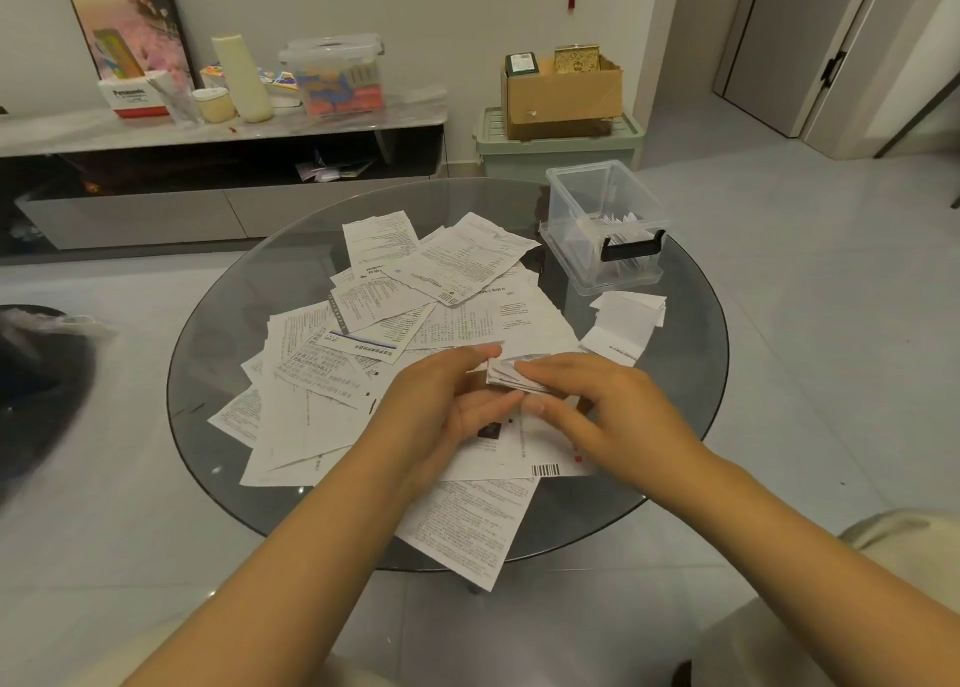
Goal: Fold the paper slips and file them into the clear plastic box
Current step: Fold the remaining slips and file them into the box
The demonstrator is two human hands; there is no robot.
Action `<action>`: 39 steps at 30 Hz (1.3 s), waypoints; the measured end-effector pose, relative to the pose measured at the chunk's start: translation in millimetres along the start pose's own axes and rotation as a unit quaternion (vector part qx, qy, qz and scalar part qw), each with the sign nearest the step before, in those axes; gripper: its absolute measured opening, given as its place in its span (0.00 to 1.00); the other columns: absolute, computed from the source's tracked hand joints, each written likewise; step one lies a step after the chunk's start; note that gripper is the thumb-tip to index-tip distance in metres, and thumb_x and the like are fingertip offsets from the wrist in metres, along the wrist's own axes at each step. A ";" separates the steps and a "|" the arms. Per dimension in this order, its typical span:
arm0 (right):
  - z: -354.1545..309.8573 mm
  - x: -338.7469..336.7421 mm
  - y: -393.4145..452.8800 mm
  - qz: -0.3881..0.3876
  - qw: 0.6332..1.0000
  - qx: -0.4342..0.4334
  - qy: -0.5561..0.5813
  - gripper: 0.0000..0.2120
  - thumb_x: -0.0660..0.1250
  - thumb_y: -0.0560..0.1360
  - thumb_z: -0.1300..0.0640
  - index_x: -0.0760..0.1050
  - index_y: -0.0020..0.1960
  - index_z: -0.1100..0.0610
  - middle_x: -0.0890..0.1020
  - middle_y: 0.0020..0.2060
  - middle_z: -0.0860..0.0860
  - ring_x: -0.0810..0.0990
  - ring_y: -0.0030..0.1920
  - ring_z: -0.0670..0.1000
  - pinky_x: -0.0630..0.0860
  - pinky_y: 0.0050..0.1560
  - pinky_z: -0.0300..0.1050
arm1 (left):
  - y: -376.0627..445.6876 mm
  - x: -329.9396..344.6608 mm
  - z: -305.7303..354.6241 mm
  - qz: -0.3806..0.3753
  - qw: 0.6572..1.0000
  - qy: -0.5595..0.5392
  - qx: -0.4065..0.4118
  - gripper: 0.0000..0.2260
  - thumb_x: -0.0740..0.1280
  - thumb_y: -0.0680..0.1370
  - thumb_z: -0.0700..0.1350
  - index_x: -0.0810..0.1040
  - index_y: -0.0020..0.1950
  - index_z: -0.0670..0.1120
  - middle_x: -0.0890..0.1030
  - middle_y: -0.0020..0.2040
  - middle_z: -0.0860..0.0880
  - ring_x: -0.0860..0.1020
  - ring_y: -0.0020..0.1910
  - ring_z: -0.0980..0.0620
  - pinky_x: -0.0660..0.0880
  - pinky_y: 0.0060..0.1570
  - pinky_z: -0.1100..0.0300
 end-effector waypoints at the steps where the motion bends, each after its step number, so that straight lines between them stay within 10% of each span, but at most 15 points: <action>1: 1.5 -0.9 -1.3 -0.009 1.000 0.001 -0.012 0.18 0.65 0.74 0.47 0.76 0.63 0.49 0.78 0.58 0.42 0.71 0.53 0.35 0.63 0.50 0.21 | 0.9 1.7 -0.7 -0.009 1.000 -0.003 0.000 0.08 0.65 0.77 0.37 0.78 0.54 0.37 0.84 0.42 0.41 0.83 0.41 0.45 0.81 0.37 0.61; 7: 3.8 -17.3 -7.6 0.059 0.996 0.045 -0.055 0.14 0.65 0.75 0.63 0.80 0.57 0.50 0.84 0.49 0.51 0.80 0.47 0.52 0.69 0.43 0.35 | 6.8 11.2 -11.8 -0.074 0.983 0.163 0.032 0.10 0.68 0.76 0.42 0.79 0.55 0.40 0.84 0.49 0.43 0.83 0.50 0.47 0.78 0.53 0.55; 15: 11.5 -24.5 -8.1 0.026 0.992 0.126 -0.015 0.08 0.64 0.77 0.58 0.80 0.52 0.52 0.79 0.32 0.44 0.76 0.33 0.44 0.68 0.34 0.27 | 11.2 29.0 -14.4 0.028 0.916 0.345 0.203 0.05 0.71 0.74 0.42 0.82 0.40 0.52 0.79 0.25 0.49 0.74 0.22 0.57 0.72 0.28 0.67; 23: 30.2 -53.3 -2.8 0.078 0.965 0.229 0.101 0.03 0.70 0.73 0.56 0.78 0.41 0.52 0.82 0.31 0.50 0.81 0.30 0.44 0.73 0.31 0.34 | 24.2 52.0 -17.5 0.001 0.914 0.343 0.217 0.05 0.70 0.75 0.43 0.83 0.49 0.49 0.83 0.35 0.50 0.77 0.27 0.57 0.71 0.29 0.66; 27: 46.6 -67.1 -2.4 0.138 0.961 0.237 -0.035 0.02 0.68 0.74 0.55 0.77 0.43 0.52 0.79 0.32 0.47 0.79 0.35 0.49 0.71 0.34 0.37 | 48.0 61.1 -15.6 -0.050 0.785 0.544 0.291 0.26 0.72 0.72 0.44 0.69 0.68 0.54 0.73 0.61 0.56 0.74 0.52 0.64 0.67 0.52 0.76; 32: 61.0 -81.7 -0.4 0.204 0.947 0.240 -0.064 0.05 0.63 0.77 0.57 0.78 0.49 0.55 0.81 0.36 0.51 0.78 0.37 0.52 0.72 0.35 0.41 | 78.8 77.3 -11.2 -0.151 0.585 0.737 0.303 0.44 0.74 0.70 0.52 0.49 0.77 0.54 0.50 0.77 0.56 0.49 0.74 0.57 0.48 0.71 0.54; 39: 71.4 -78.5 4.5 0.190 0.944 0.248 -0.104 0.10 0.61 0.78 0.57 0.78 0.56 0.54 0.84 0.44 0.53 0.80 0.41 0.55 0.78 0.42 0.49 | 92.3 83.3 -8.6 -0.158 0.574 0.731 0.334 0.24 0.73 0.71 0.51 0.70 0.65 0.53 0.71 0.63 0.55 0.67 0.64 0.53 0.62 0.66 0.57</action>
Point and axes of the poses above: each hand's wrist, its own y-axis towards the middle knuckle, its own x-axis out of the palm, z = x × y, the point moved 1 cm from there along y, towards the middle knuckle
